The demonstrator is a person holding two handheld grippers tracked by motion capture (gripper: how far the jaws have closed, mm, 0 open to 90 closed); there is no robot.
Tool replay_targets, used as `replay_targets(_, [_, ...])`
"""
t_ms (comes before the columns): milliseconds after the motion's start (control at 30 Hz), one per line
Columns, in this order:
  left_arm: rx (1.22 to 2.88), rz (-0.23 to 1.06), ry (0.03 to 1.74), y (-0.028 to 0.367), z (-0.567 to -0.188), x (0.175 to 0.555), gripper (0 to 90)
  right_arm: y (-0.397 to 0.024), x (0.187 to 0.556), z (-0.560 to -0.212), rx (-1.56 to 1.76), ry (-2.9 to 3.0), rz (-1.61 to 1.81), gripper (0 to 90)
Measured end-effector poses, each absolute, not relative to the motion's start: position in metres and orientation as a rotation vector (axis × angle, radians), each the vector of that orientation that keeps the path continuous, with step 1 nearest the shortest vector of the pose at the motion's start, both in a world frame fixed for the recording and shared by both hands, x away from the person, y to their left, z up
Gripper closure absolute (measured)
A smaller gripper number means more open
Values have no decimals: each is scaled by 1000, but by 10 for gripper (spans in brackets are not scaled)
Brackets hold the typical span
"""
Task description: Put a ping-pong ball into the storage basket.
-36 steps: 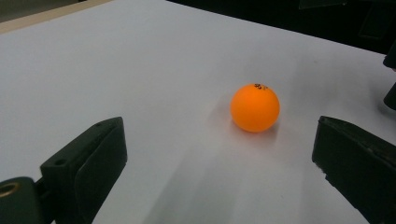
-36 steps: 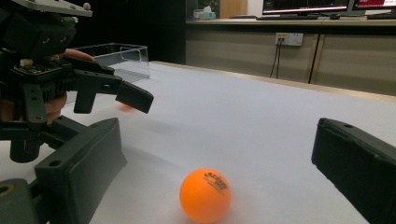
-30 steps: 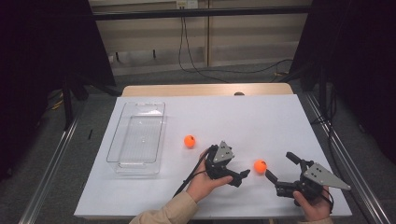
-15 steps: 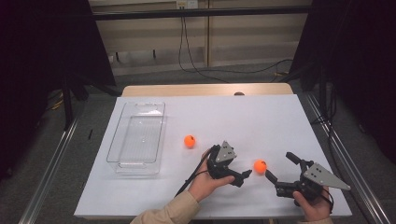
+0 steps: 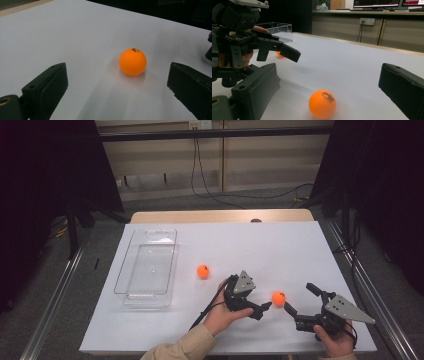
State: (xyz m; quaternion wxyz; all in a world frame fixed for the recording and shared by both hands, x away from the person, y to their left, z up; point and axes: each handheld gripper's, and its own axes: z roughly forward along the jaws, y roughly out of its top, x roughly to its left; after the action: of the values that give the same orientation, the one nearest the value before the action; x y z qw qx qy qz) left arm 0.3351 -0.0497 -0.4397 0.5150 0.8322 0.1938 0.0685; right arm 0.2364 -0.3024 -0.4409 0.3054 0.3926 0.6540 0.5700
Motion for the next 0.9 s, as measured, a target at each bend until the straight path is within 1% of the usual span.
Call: replay_targets(900, [2015, 147, 451, -56, -439, 336, 31, -302, 236, -441, 1035, 1732, 1512, 21])
